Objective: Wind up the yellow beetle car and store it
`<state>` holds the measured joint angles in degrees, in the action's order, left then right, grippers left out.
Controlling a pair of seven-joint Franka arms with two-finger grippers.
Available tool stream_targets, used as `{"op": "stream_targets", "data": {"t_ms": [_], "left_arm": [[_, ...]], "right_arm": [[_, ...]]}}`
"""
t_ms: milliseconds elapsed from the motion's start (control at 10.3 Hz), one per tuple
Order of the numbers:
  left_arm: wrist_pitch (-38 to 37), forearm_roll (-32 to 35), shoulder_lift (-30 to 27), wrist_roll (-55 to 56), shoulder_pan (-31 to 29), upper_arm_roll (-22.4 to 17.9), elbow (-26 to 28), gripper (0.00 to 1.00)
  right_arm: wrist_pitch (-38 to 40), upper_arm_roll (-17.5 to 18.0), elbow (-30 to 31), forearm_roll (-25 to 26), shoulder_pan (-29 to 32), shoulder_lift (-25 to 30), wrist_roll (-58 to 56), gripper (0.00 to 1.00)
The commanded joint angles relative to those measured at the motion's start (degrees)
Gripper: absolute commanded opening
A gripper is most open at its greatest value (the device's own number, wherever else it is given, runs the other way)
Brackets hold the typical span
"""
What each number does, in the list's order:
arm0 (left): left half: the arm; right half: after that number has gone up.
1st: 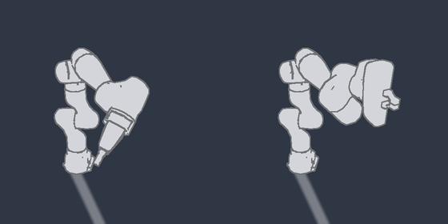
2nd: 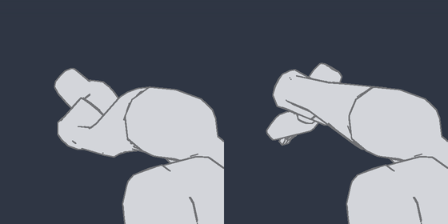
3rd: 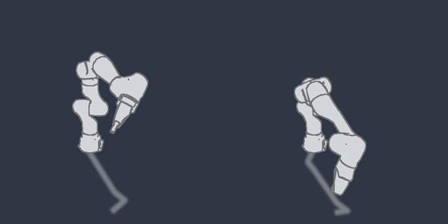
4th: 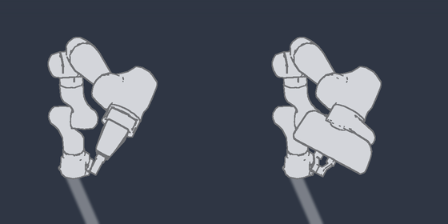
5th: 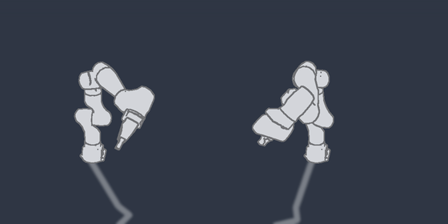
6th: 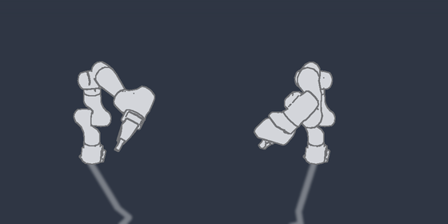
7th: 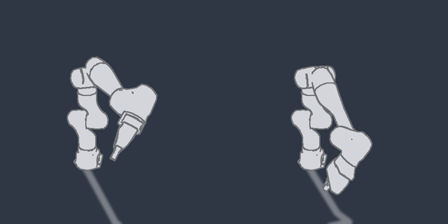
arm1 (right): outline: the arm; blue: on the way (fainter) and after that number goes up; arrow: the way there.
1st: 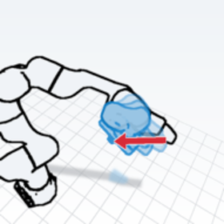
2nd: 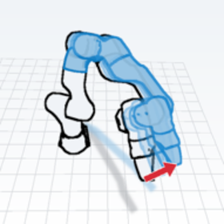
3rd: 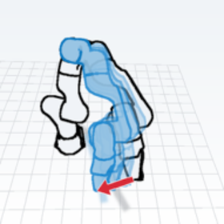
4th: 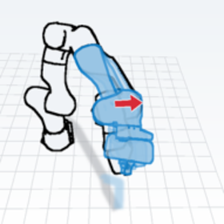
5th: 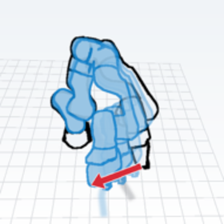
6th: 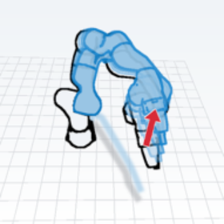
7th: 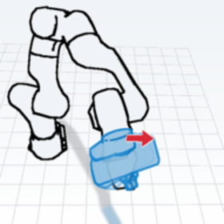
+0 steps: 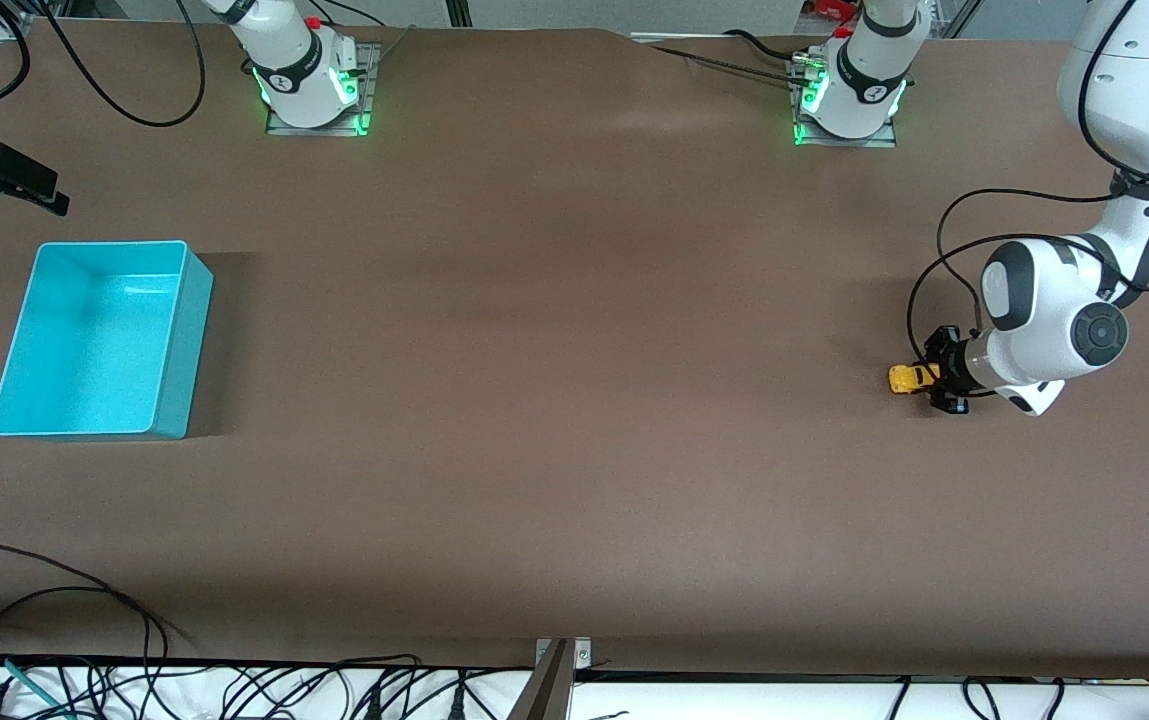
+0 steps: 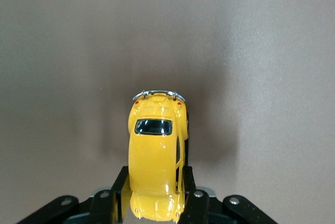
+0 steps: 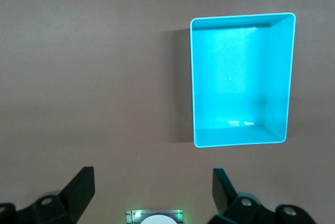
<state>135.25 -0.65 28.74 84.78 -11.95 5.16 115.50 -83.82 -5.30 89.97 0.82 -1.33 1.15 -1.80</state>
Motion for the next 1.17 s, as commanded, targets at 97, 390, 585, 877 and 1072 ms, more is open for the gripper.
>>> {"op": "stream_targets", "data": {"t_ms": [97,390,585,877,1072], "left_arm": [[3.9,1.2,6.0,-1.9,0.1,-0.1,-0.6,0.0],[3.8,1.5,5.6,-4.8,0.2,1.4,-0.6,0.0],[3.8,1.4,5.6,-4.8,0.2,1.4,-0.6,0.0],[3.6,1.4,5.2,-4.5,0.0,1.5,-0.7,0.11],[3.4,1.4,3.9,-4.0,0.2,1.5,-0.7,1.0]], "right_arm": [[0.7,0.0,-0.8,0.1,-0.2,0.3,0.9,1.0],[0.7,0.0,-0.8,0.1,-0.2,0.3,0.9,1.0],[0.7,0.2,-0.8,0.0,-0.2,0.3,0.9,1.0],[0.8,0.3,-1.6,0.0,-0.3,0.3,0.6,1.0],[0.9,0.6,-2.2,-0.1,-0.3,0.3,0.4,1.0]]}}
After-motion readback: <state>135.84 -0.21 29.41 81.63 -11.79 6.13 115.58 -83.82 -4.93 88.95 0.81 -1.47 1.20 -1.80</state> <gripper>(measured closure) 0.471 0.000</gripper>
